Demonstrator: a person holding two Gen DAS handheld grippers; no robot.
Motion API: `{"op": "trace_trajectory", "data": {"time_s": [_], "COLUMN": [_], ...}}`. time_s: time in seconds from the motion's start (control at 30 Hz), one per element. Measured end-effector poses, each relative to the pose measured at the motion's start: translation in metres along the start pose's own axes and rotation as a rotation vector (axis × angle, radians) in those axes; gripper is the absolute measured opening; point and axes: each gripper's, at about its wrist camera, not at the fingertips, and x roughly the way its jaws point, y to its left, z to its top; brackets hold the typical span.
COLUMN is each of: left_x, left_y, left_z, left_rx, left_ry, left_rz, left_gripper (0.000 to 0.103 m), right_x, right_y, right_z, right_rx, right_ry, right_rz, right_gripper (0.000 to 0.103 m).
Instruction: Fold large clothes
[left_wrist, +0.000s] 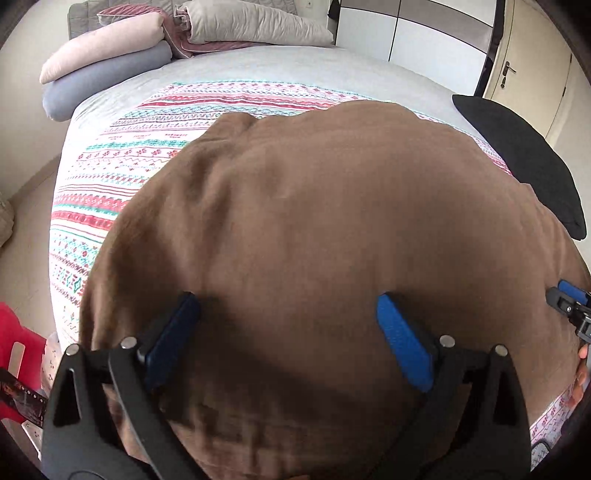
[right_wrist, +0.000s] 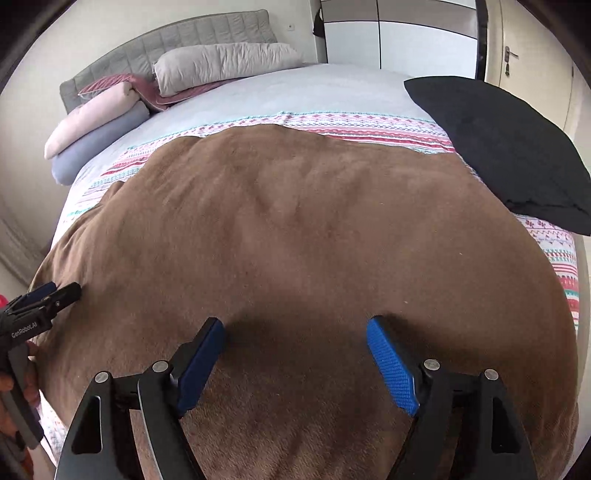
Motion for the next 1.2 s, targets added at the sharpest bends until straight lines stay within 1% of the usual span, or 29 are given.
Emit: {"op": "trace_trajectory", "data": {"time_s": [0.07, 0.13, 0.23, 0.3, 0.4, 0.43, 0.5, 0.57, 0.63, 0.7, 0.77, 0.8, 0.83, 0.87, 0.93, 0.97, 1.0, 1.1, 1.2], "left_x": [-0.004, -0.010, -0.020, -0.028, -0.042, -0.047, -0.057, -0.066, -0.073, -0.079, -0.085, -0.088, -0.091, -0.092, -0.093, -0.094, -0.096, -0.101, -0.103], "left_y": [0.013, 0.016, 0.013, 0.012, 0.007, 0.006, 0.006, 0.007, 0.004, -0.001, -0.010, -0.014, -0.019, -0.023, -0.030, -0.031, -0.032, -0.035, -0.043], "left_z": [-0.007, -0.016, -0.030, -0.035, -0.042, -0.044, -0.047, -0.051, -0.055, -0.059, -0.066, -0.070, -0.074, -0.076, -0.080, -0.082, -0.083, -0.088, -0.091], "left_rx": [0.002, 0.036, 0.097, 0.110, 0.115, 0.111, 0.078, 0.033, -0.001, -0.022, -0.030, -0.028, -0.017, 0.000, 0.025, 0.025, 0.018, -0.006, 0.007], "left_ry": [-0.012, -0.029, -0.065, -0.084, -0.100, -0.103, -0.093, -0.073, -0.041, -0.008, 0.020, 0.030, 0.040, 0.050, 0.071, 0.077, 0.078, 0.085, 0.097], "left_rz": [0.008, 0.001, 0.053, 0.068, 0.100, 0.111, 0.103, 0.080, 0.055, 0.049, 0.047, 0.050, 0.054, 0.064, 0.109, 0.129, 0.133, 0.091, 0.054], "left_gripper": [0.098, 0.098, 0.098, 0.098, 0.098, 0.098, 0.098, 0.098, 0.098, 0.098, 0.099, 0.100, 0.101, 0.102, 0.102, 0.102, 0.102, 0.102, 0.102], "right_x": [-0.009, -0.019, -0.033, -0.043, -0.057, -0.063, -0.075, -0.088, -0.102, -0.114, -0.124, -0.126, -0.126, -0.126, -0.125, -0.124, -0.122, -0.117, -0.117], "right_y": [-0.012, -0.023, -0.036, -0.040, -0.047, -0.050, -0.048, -0.041, -0.031, -0.022, -0.012, -0.006, 0.000, 0.006, 0.014, 0.018, 0.021, 0.032, 0.035], "right_z": [-0.007, -0.016, -0.030, -0.039, -0.053, -0.057, -0.065, -0.070, -0.075, -0.080, -0.086, -0.088, -0.090, -0.093, -0.100, -0.104, -0.106, -0.111, -0.113], "right_rx": [0.012, 0.029, 0.046, 0.046, 0.063, 0.073, 0.088, 0.091, 0.100, 0.115, 0.111, 0.098, 0.087, 0.084, 0.079, 0.078, 0.074, 0.046, 0.055], "right_ry": [-0.015, -0.034, -0.068, -0.086, -0.120, -0.131, -0.152, -0.164, -0.161, -0.156, -0.146, -0.130, -0.108, -0.088, -0.053, -0.038, -0.022, 0.021, 0.019], "right_rz": [-0.011, -0.017, -0.022, -0.063, -0.099, -0.097, -0.107, -0.140, -0.127, -0.101, -0.099, -0.099, -0.107, -0.115, -0.103, -0.093, -0.093, -0.143, -0.137], "right_gripper": [0.081, 0.081, 0.081, 0.081, 0.081, 0.081, 0.081, 0.082, 0.086, 0.087, 0.088, 0.091, 0.094, 0.094, 0.095, 0.095, 0.095, 0.095, 0.095]}}
